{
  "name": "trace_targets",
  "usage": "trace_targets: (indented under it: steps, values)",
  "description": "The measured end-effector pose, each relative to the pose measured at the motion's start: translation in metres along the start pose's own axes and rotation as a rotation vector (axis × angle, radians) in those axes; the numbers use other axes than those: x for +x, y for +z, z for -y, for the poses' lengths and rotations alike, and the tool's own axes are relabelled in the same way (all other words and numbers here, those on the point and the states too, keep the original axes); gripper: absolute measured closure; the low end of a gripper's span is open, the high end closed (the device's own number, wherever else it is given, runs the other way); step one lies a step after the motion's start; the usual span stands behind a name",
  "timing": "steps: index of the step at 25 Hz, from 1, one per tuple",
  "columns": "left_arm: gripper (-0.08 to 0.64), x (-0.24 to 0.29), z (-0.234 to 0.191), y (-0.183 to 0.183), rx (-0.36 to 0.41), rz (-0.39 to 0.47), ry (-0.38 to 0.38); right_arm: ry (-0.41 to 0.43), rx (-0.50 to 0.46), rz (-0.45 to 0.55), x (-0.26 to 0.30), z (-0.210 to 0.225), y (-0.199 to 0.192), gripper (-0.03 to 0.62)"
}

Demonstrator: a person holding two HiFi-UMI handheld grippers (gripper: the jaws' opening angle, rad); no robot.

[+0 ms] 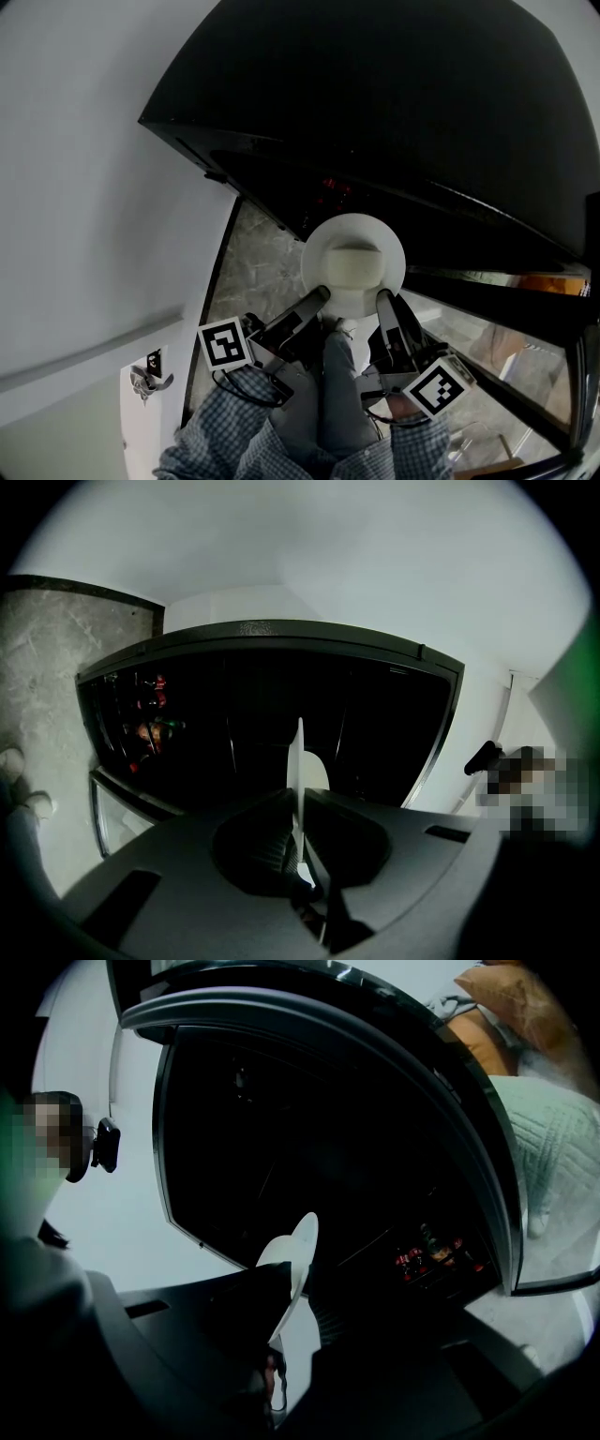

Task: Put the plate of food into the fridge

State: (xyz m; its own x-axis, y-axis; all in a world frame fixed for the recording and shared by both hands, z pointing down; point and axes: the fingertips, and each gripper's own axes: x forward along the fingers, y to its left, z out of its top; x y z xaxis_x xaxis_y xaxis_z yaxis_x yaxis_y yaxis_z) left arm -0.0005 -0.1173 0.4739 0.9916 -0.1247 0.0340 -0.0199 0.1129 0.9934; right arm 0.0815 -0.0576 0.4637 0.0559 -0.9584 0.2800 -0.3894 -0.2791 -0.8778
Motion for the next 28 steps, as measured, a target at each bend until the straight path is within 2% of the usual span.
trace_targets:
  steps: [6,19,28]
  values:
    - [0.528,0.002,-0.007,0.002,-0.010,0.020,0.005,-0.004,-0.045,-0.020,0.005,0.007,0.000,0.526]
    - [0.528,0.025,-0.021,0.009,0.020,0.009,0.017,-0.039,-0.027,-0.002,0.018,0.030,0.014,0.526]
    - [0.528,0.039,-0.037,0.018,0.004,0.034,0.025,-0.059,-0.047,0.005,0.034,0.047,0.020,0.526]
